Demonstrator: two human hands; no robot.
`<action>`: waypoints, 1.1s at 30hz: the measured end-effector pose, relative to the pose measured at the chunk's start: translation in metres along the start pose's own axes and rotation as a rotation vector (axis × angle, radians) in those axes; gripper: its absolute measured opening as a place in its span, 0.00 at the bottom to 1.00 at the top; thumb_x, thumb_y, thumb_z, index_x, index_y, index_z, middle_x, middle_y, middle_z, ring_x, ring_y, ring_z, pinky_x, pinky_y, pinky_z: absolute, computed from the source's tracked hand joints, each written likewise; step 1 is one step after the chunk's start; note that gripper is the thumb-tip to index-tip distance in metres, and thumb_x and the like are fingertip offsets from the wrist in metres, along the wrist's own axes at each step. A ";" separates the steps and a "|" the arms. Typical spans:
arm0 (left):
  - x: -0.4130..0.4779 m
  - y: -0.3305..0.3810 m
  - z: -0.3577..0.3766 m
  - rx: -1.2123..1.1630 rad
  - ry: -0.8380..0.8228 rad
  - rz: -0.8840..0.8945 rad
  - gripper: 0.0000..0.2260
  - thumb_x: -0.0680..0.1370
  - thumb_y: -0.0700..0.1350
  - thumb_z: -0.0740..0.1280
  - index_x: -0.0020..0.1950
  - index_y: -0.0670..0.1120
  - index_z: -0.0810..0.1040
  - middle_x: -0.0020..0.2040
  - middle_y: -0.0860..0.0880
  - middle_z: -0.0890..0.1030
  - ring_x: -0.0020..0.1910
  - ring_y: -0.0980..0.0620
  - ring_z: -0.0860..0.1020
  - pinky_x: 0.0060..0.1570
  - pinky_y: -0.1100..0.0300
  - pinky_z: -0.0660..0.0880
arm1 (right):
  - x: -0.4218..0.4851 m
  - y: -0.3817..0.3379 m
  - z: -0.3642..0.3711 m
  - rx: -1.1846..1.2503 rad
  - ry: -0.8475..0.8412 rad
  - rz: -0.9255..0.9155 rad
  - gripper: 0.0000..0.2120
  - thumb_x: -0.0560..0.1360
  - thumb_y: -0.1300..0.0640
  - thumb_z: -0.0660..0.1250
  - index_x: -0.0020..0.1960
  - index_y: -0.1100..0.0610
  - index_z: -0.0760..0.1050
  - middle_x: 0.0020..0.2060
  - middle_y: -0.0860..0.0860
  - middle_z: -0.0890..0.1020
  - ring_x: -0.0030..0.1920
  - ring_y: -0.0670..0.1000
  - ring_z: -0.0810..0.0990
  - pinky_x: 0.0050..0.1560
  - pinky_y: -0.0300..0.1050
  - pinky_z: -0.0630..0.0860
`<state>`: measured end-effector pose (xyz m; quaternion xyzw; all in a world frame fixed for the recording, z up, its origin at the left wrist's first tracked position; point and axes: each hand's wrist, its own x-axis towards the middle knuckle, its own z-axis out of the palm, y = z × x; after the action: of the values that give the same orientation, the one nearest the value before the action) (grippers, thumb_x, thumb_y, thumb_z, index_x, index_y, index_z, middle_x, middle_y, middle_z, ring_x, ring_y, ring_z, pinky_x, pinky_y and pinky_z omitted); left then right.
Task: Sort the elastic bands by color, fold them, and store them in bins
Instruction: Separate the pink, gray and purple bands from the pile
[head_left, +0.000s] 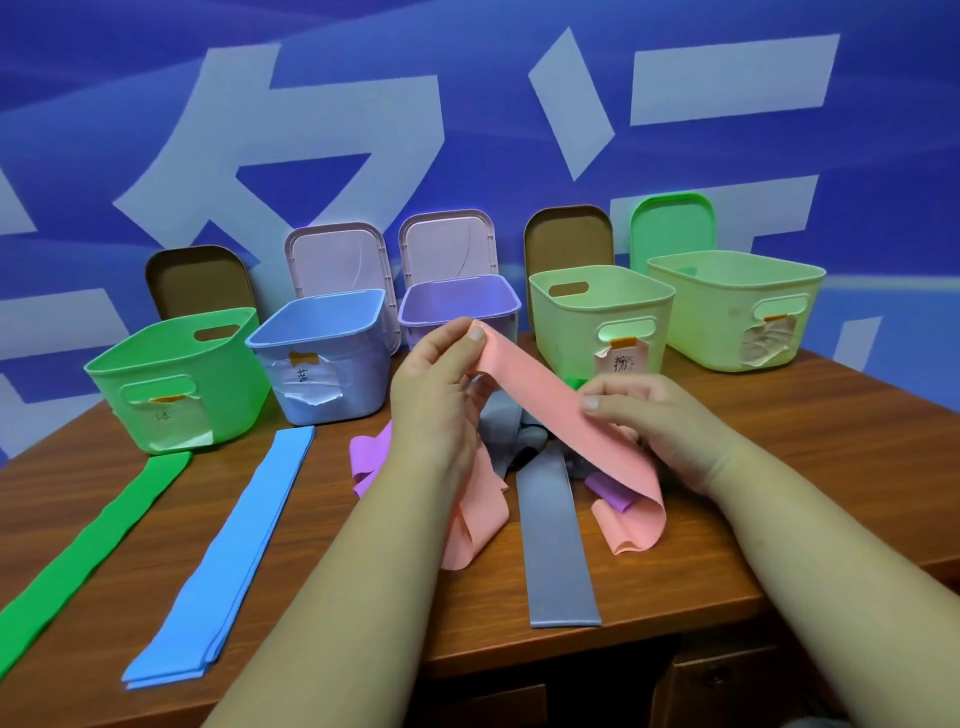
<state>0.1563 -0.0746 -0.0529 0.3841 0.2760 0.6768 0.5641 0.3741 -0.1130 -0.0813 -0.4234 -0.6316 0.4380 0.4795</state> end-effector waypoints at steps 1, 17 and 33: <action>-0.001 0.001 0.001 0.003 -0.003 0.008 0.08 0.80 0.38 0.73 0.58 0.42 0.84 0.52 0.43 0.85 0.50 0.47 0.84 0.45 0.56 0.82 | 0.000 -0.001 0.000 0.002 0.004 -0.009 0.17 0.73 0.48 0.72 0.53 0.61 0.82 0.44 0.55 0.86 0.43 0.53 0.82 0.40 0.41 0.75; 0.013 0.073 0.103 0.459 -0.231 0.336 0.08 0.82 0.39 0.70 0.57 0.48 0.86 0.51 0.49 0.87 0.45 0.54 0.83 0.42 0.56 0.83 | -0.032 -0.029 -0.011 -0.094 0.230 -0.055 0.14 0.84 0.46 0.66 0.49 0.53 0.83 0.32 0.50 0.82 0.31 0.47 0.77 0.36 0.43 0.70; 0.056 -0.082 0.169 1.016 -0.342 0.233 0.07 0.76 0.42 0.72 0.50 0.53 0.85 0.49 0.55 0.86 0.50 0.53 0.84 0.56 0.54 0.81 | -0.103 -0.014 -0.094 -0.778 0.355 0.381 0.14 0.83 0.39 0.59 0.49 0.45 0.78 0.45 0.44 0.83 0.46 0.47 0.82 0.49 0.50 0.80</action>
<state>0.3387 -0.0124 -0.0139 0.7408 0.4280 0.4442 0.2660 0.4832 -0.2012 -0.0779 -0.7486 -0.5680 0.1697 0.2970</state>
